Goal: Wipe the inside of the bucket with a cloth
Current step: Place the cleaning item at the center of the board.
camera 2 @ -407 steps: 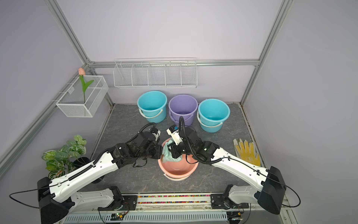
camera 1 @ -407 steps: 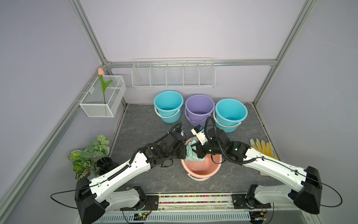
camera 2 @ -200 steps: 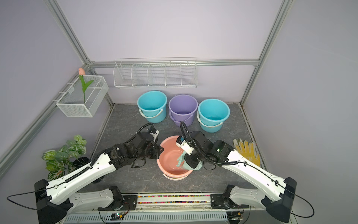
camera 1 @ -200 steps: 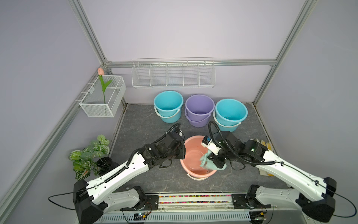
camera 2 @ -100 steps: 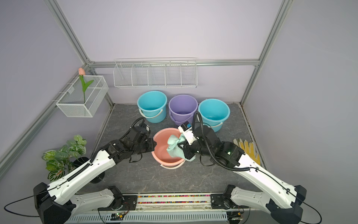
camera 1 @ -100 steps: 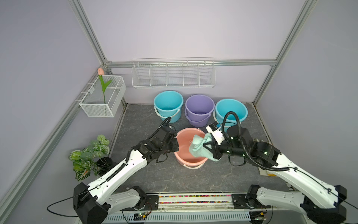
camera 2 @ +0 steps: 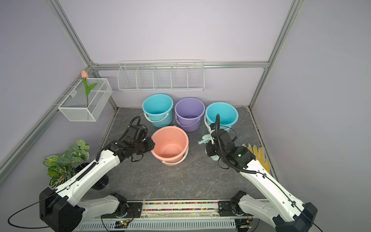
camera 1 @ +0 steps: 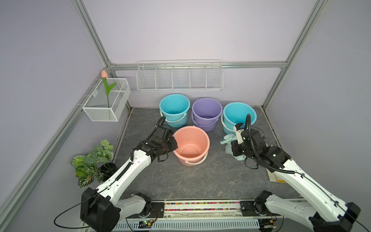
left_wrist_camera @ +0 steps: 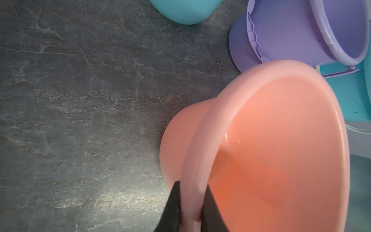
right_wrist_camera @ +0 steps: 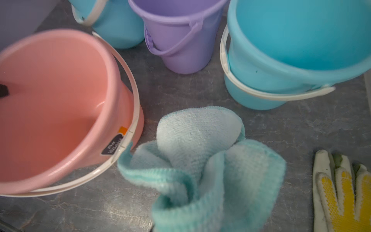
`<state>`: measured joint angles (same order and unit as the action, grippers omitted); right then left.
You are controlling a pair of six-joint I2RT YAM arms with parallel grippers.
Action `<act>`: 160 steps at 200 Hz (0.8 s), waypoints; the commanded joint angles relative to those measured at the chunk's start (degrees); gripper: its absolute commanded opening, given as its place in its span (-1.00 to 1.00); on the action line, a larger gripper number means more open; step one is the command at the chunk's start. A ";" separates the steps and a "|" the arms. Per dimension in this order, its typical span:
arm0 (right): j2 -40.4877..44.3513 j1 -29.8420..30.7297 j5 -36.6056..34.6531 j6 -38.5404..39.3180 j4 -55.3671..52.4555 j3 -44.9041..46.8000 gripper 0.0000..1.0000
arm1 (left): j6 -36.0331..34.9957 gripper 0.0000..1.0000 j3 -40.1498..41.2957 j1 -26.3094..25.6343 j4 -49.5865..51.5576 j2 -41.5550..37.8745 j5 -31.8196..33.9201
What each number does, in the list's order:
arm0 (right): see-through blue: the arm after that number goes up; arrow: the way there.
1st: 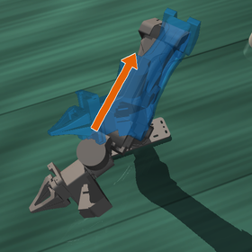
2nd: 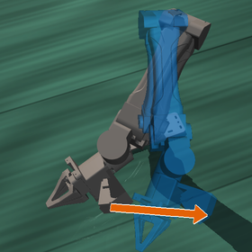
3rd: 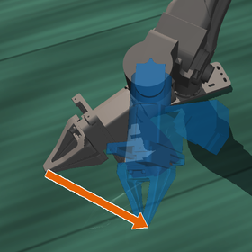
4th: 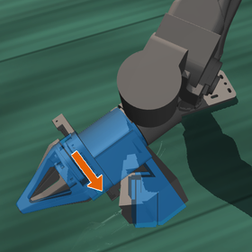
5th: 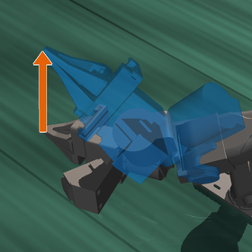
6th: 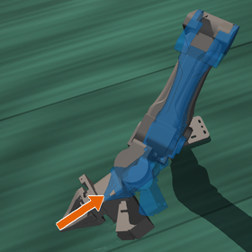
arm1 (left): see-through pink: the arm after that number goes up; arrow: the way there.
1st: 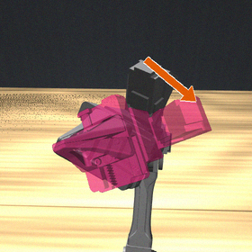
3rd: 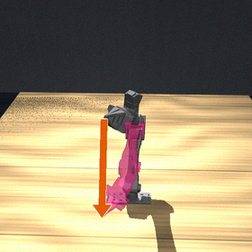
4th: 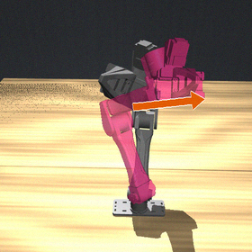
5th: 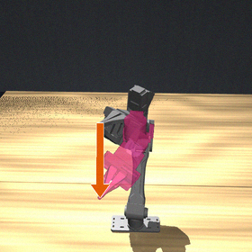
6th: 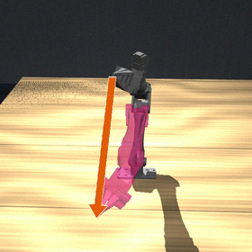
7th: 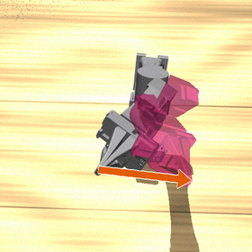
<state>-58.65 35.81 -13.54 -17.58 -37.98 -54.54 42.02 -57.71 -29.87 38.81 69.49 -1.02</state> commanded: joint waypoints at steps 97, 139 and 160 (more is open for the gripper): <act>-10.93 -2.32 10.63 -3.18 19.97 12.50 0.13 | 0.19 -0.21 -2.64 0.49 -0.41 2.44 -3.14; -6.82 -3.42 10.02 -2.13 12.93 7.50 0.84 | -0.81 0.12 -4.24 0.49 1.76 -0.98 -0.12; -5.26 -4.85 10.46 -1.41 9.37 4.57 0.79 | -2.39 0.23 -4.92 0.51 2.27 -3.13 2.01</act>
<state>-66.35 32.45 -2.98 -20.03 -23.62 -46.57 41.08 -59.96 -29.52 39.64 69.36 -2.44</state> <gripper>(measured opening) 0.965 0.592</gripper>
